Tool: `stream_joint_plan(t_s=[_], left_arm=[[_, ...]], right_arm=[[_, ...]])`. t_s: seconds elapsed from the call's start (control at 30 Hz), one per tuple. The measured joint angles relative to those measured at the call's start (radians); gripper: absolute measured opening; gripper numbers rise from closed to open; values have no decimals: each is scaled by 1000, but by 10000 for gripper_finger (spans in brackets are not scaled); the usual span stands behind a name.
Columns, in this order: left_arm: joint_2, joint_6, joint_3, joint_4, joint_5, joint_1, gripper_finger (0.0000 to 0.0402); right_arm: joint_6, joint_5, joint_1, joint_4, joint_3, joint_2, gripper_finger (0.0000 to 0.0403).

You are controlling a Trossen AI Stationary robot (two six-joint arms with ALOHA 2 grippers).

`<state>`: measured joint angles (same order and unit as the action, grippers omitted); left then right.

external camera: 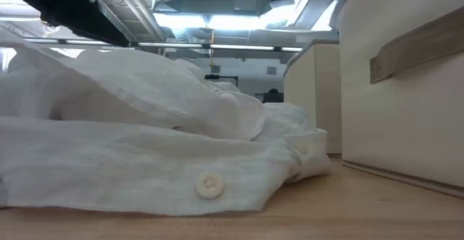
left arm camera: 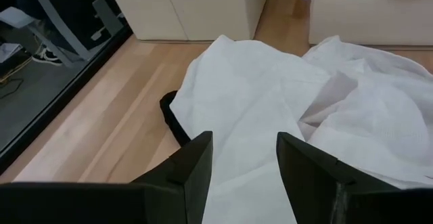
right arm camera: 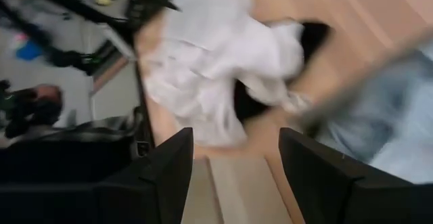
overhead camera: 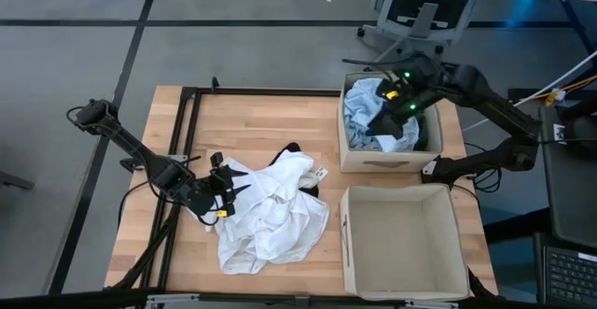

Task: Sort clothes
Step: Put the patterned polo into the top bin

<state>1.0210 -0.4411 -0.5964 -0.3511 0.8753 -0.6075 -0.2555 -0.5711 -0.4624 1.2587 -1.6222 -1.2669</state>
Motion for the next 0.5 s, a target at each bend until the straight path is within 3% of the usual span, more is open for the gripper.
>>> stream_joint_plan(t_s=[0.17, 0.3, 0.5], left_arm=[[0, 3, 0, 0, 0, 0, 155], [0, 3, 0, 0, 0, 0, 155], [0, 8, 0, 3, 1, 1, 155]], right_arm=[[67, -46, -2, -212, 15, -1, 220], [12, -48, -4, -381, 15, -1, 220], [-49, 217, -85, -374, 14, -1, 220]])
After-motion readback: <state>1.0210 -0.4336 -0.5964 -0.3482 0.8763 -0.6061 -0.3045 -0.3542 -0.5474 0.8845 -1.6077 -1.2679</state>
